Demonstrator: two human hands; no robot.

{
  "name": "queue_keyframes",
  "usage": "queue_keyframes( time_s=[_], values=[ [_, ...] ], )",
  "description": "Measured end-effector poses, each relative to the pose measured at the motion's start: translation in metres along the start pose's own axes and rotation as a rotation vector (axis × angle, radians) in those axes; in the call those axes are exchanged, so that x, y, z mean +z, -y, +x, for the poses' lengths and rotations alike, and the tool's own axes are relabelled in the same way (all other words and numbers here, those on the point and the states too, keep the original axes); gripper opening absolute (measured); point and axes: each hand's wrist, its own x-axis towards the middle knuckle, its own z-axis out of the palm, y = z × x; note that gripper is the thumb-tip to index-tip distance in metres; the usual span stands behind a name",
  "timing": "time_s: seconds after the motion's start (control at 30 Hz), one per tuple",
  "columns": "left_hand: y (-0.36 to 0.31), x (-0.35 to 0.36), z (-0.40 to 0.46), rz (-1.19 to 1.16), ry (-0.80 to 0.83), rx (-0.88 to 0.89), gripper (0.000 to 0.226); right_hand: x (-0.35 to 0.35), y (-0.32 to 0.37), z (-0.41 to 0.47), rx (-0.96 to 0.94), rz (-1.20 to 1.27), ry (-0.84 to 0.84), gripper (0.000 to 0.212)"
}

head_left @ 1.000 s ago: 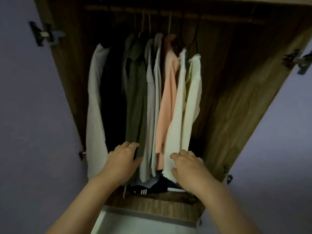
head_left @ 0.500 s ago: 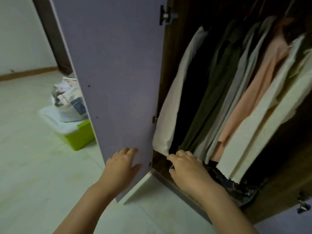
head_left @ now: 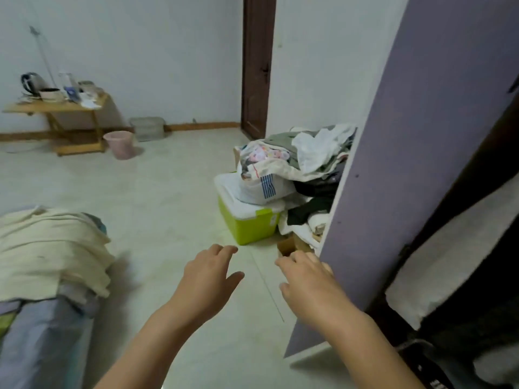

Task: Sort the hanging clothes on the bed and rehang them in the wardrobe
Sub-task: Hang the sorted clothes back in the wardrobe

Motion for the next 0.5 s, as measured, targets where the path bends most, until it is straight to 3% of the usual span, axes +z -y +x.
queue_keyframes(
  time_s=[0.5],
  values=[
    [0.270,-0.101,-0.048,0.000,-0.109,-0.464,0.051,0.044,0.248,0.134,-0.408,-0.074,0.082,0.039]
  ],
)
